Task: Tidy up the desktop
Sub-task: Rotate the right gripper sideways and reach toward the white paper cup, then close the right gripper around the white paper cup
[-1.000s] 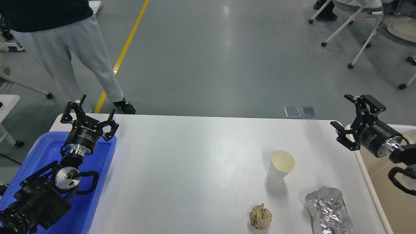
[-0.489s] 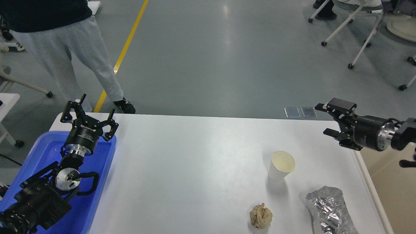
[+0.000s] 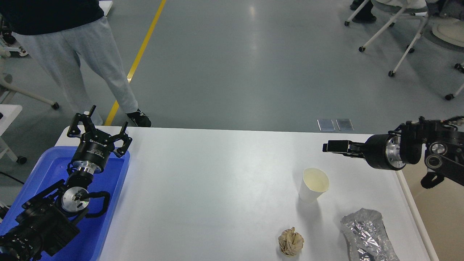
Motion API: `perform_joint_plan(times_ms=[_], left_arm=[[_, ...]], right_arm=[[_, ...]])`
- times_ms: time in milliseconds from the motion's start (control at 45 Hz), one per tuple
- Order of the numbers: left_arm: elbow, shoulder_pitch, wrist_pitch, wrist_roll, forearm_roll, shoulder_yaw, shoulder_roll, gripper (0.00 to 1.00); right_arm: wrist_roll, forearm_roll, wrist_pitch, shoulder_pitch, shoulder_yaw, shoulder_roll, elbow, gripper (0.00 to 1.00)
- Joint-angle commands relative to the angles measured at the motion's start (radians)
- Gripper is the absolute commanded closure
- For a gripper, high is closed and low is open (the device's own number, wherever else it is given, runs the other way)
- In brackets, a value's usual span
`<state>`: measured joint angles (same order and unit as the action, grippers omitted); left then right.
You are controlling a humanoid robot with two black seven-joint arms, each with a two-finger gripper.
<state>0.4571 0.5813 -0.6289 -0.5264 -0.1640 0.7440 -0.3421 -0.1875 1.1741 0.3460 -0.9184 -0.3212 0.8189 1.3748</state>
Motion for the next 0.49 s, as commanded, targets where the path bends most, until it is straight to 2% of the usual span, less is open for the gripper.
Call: perform_joint_plan(times_ms=[0,267,356,467], left_arm=[[0.0,0.002,0.0,0.0,0.0,0.0,0.0,0.0],[0.0,0.002,0.0,0.0,0.001,0.0,0.0,0.0],[0.0,0.002,0.0,0.0,0.001,0.0,0.0,0.0],[0.0,0.002,-0.002,0.0,0.001,0.0,0.0,0.0]], right_arm=[[0.002,0.116,-0.004,-0.037,0.114,-0.037,0.001,0.0],[0.016,0.174,-0.009,-0.014,0.149,-0.139,-0.125,0.0],[0.04,0.174,-0.007,-0.004,0.151,-0.155,-0.145,0.0],[0.04,0.176,-0.007,0.033,0.149,-0.176,-0.166,0.0]])
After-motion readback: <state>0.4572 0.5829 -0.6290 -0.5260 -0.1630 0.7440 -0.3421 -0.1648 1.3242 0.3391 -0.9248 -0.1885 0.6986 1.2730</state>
